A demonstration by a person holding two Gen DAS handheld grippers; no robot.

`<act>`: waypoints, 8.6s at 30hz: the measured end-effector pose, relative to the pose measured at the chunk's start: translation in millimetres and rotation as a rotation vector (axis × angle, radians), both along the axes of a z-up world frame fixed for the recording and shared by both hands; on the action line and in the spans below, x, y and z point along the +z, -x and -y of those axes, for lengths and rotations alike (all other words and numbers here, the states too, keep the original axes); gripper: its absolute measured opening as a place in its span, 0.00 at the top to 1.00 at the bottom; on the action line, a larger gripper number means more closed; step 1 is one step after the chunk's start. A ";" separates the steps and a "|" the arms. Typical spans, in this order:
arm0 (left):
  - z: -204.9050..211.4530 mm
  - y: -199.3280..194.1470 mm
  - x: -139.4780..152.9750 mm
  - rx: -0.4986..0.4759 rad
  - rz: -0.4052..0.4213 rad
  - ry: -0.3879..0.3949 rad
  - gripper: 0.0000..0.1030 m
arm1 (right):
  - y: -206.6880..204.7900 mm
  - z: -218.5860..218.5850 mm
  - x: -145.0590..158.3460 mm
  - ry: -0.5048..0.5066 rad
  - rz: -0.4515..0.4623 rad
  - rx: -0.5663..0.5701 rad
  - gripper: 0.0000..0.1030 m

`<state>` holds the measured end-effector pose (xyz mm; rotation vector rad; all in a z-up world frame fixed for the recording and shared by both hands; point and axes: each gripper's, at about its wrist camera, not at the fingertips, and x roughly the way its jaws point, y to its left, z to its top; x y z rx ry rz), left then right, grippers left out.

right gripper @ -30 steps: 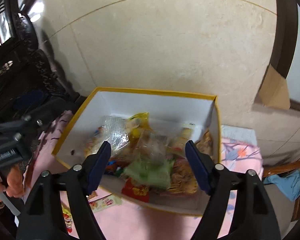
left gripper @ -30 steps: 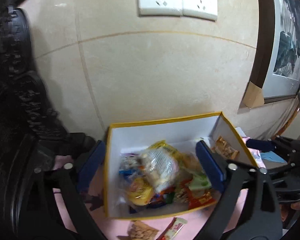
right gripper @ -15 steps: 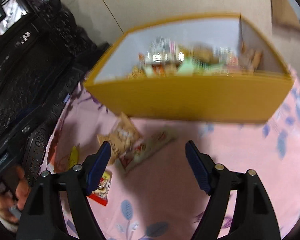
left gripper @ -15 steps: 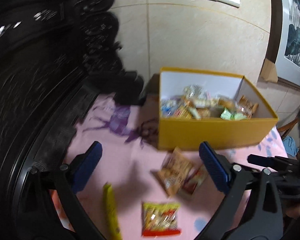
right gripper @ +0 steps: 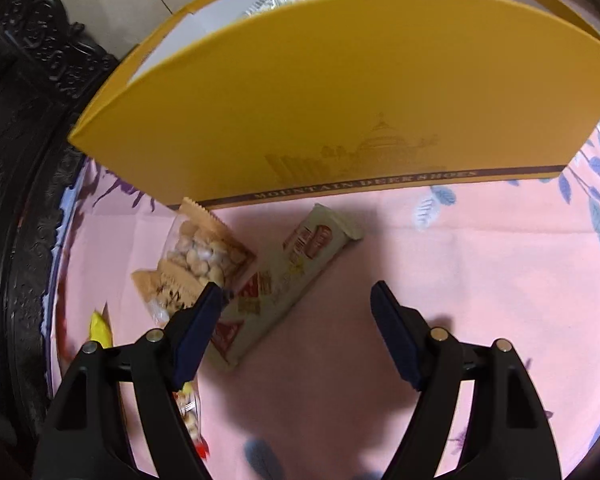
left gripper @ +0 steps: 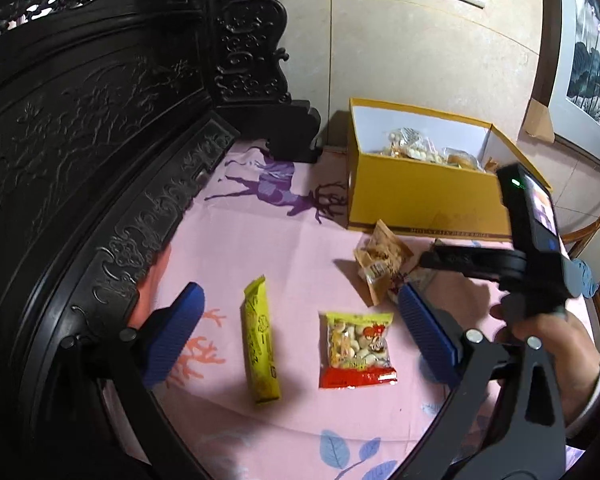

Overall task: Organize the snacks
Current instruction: 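Grasp the yellow-and-red biscuit bag with the left tool while the right grasps the red-white wafer bar, then drop the biscuit bag into the yellow box with the left tool while the right drops the wafer bar, then move the right tool to the brown paper nut bag and grasp it, then grasp the yellow bar with the left tool while the right holds the nut bag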

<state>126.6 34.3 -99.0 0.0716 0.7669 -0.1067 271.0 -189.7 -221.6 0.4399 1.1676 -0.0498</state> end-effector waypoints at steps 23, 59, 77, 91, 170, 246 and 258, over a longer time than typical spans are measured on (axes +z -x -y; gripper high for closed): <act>15.0 2.6 -40.8 -0.036 -0.055 -0.012 0.04 | 2.5 -33.5 -9.7 0.296 0.023 0.195 0.62; 52.3 -29.0 -129.0 -0.167 -0.191 -0.056 0.04 | 70.1 -0.7 -5.4 0.245 0.182 0.527 0.70; 58.3 -21.5 -125.3 -0.194 -0.163 -0.010 0.46 | 64.0 -6.0 -1.1 0.272 0.102 0.529 0.76; 69.8 -21.0 -10.1 -0.265 0.076 0.042 0.53 | 92.6 32.9 92.0 0.249 0.273 0.397 0.76; -37.7 -23.3 -43.5 0.103 -0.077 0.014 0.02 | -17.9 -99.4 1.4 0.152 0.157 0.343 0.27; -23.3 -60.9 -130.9 0.142 -0.165 0.012 0.26 | 66.4 -10.6 -10.2 0.243 0.118 0.288 0.57; -28.6 -67.4 -132.3 0.144 -0.166 0.014 0.29 | 65.8 -10.7 -9.6 0.240 0.113 0.289 0.57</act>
